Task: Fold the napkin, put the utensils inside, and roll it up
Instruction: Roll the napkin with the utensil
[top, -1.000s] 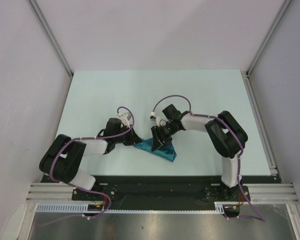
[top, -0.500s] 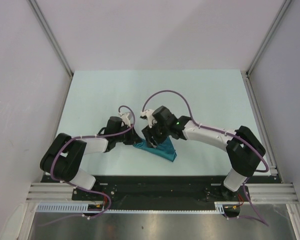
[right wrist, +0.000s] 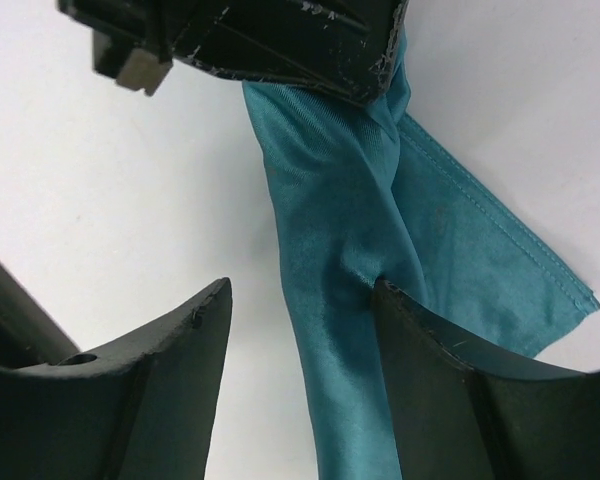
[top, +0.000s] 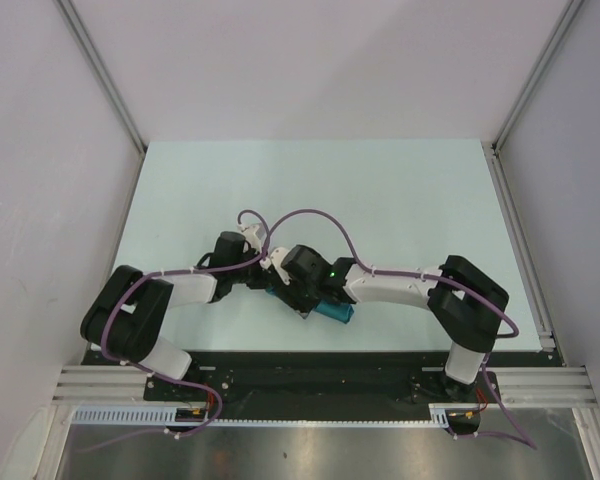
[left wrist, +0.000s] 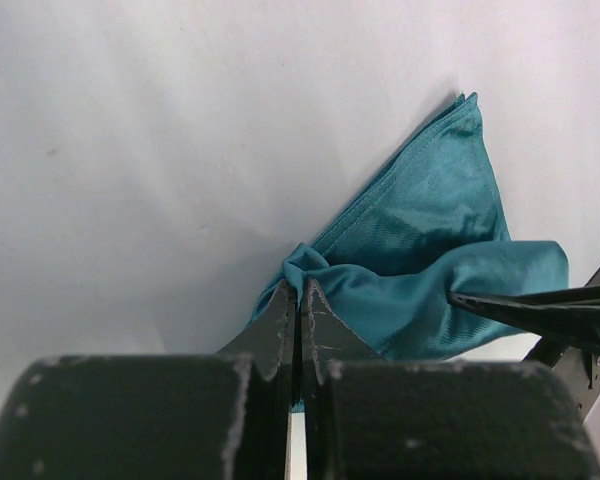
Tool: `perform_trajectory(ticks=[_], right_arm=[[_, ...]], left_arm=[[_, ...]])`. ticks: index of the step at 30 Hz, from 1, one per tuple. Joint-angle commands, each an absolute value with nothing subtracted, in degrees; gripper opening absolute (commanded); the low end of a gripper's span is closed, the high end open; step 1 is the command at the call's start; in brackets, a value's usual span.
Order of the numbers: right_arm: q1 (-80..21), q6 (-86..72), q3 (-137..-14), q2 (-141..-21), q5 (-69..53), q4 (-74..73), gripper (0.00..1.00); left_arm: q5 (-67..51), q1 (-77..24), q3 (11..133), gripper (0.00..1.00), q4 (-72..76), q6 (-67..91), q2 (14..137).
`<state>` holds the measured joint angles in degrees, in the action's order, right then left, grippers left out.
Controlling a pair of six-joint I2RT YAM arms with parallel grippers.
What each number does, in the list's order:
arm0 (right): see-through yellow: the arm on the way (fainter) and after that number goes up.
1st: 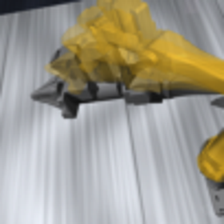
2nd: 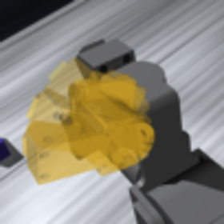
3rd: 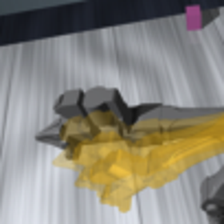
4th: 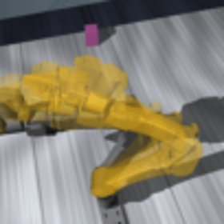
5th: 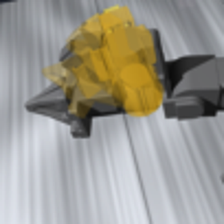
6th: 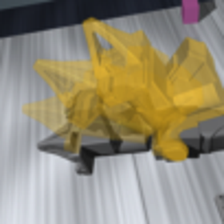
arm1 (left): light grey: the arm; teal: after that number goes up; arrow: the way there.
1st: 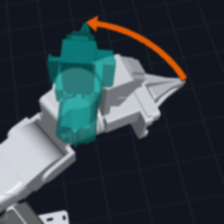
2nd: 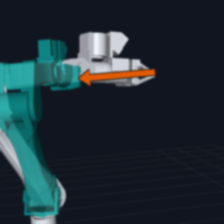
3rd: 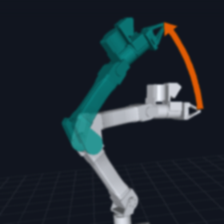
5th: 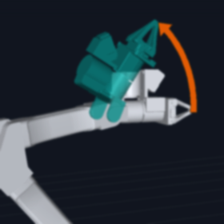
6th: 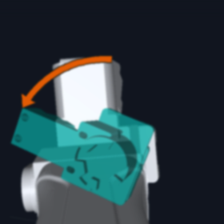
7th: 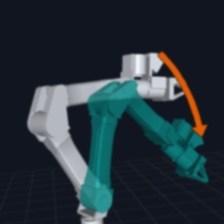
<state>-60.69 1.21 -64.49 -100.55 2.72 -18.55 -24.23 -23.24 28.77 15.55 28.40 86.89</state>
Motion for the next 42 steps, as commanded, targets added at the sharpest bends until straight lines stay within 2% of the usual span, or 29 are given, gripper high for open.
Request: perform_trajectory(ticks=[1, 11, 14, 15, 16, 17, 18, 20, 21, 24, 28, 37, 42], right_arm=[[-60.6, 2.3, -63.0, -102.7, 4.7, -15.9, 0.62], [-56.7, 0.7, -61.5, -106.1, -1.6, -15.5, 0.58], [-56.0, 0.3, -61.1, -107.6, -3.4, -16.3, 0.54], [-55.7, 0.3, -60.9, -107.8, -3.8, -16.6, 0.50], [-55.5, 0.3, -60.7, -108.1, -5.1, -16.7, 0.47], [-55.4, -1.0, -60.4, -108.1, -6.1, -16.9, 0.40], [-54.8, -1.4, -60.1, -107.9, -7.1, -16.9, 0.37], [-54.1, -2.6, -59.1, -107.4, -10.8, -16.6, 0.28], [-53.3, -3.1, -58.7, -106.7, -12.0, -16.4, 0.26], [-51.3, -4.5, -57.0, -105.9, -19.8, -15.6, 0.23], [-48.3, -5.7, -55.9, -107.0, -28.4, -14.5, 0.23], [-42.8, -7.6, -56.8, -111.4, -41.6, -12.5, 0.22], [-40.3, -7.7, -57.8, -114.5, -47.8, -12.4, 0.22]], left_arm=[[-22.9, -24.2, 29.3, 0.00, 10.7, 26.4, 88.2], [-24.5, -24.3, 31.2, 0.01, 10.8, 27.2, 87.0], [-24.4, -24.3, 32.6, 0.06, 10.7, 27.8, 86.0], [-24.3, -24.3, 33.5, 0.09, 10.2, 28.0, 85.8], [-24.1, -24.3, 34.0, 0.20, 9.8, 28.1, 85.3], [-22.4, -24.3, 34.4, 0.26, 9.1, 28.3, 84.4], [-21.4, -24.2, 35.3, 0.40, 7.7, 28.6, 83.6], [-18.3, -23.7, 36.0, 0.52, 6.5, 28.7, 81.2], [-17.2, -23.6, 36.0, 0.63, 6.0, 28.9, 80.5], [-13.7, -22.3, 35.1, 0.73, 4.7, 29.8, 76.9], [-11.0, -21.5, 32.0, 0.76, 5.8, 30.3, 71.9], [-20.3, -22.1, 22.9, 0.76, 15.0, 30.2, 65.3], [-22.8, -22.4, 20.6, 0.75, 20.6, 30.1, 66.2]])
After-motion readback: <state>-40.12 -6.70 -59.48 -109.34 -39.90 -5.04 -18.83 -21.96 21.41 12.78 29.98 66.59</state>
